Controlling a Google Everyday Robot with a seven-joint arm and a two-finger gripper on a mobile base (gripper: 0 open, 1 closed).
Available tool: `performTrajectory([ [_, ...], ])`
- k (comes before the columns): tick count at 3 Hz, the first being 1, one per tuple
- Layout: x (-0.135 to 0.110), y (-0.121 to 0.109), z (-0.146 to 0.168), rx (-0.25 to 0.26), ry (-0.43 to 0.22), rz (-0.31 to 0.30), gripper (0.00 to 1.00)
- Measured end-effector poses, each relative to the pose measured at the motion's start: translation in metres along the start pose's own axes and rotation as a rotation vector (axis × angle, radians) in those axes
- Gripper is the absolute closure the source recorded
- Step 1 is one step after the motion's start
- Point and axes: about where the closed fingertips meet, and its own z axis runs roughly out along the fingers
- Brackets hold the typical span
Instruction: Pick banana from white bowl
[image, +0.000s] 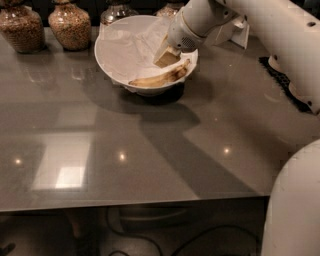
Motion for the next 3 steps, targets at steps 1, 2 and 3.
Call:
performTrajectory([
  [1, 0.005, 0.008, 0.007, -0.055, 0.011, 0.046, 0.57],
  [2, 0.007, 0.011, 0.015, -0.098, 0.018, 0.073, 0.39],
  [3, 0.009, 0.01, 0.023, -0.125, 0.03, 0.081, 0.39],
])
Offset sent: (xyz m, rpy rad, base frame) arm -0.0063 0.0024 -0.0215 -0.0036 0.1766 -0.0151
